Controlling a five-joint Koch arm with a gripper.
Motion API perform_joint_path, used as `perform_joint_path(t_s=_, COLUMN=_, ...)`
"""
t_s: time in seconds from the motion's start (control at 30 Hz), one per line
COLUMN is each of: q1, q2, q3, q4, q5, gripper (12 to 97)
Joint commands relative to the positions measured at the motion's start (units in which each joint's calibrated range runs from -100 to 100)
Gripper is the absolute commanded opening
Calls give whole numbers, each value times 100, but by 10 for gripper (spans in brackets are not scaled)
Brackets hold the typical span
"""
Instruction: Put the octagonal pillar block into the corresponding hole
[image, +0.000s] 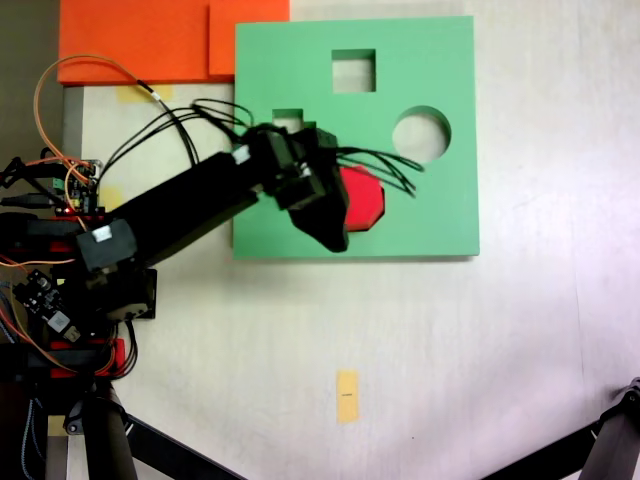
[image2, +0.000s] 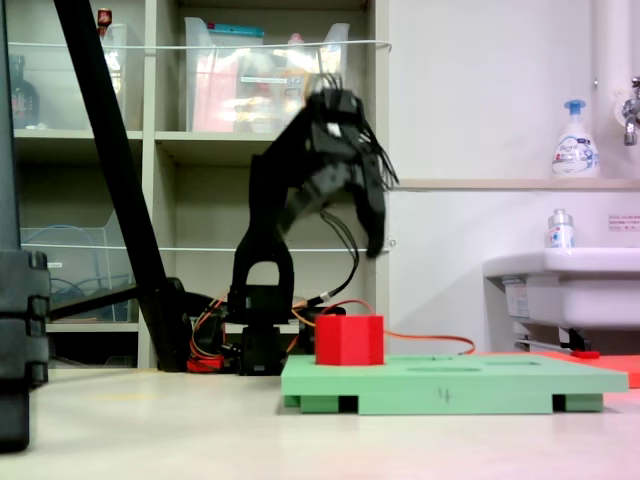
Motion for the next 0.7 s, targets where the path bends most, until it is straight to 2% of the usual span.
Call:
perform_joint_path(t_s=0.0, q1=-44, q2=-1148, q3=244, q4=-127, q5=-674, gripper=713)
perform_joint_path(t_s=0.2, q1=-371, q2=-2517, q3=224, q4=-127, q5=-2608, gripper=710)
perform_joint_path(t_s=0.47, q1=-567, q2=-2852, q3=-574, q4=-69, q5=-3106, gripper=710)
perform_joint_path(t_s=0.63, q1=-601, q2=-4933, q3=-3455, q4=2598, q5=-3331, gripper=709)
perform_joint_path(t_s=0.67, q1=-674, q2=-5310, q3=-4063, q4=3291, q5=-3414, gripper=672)
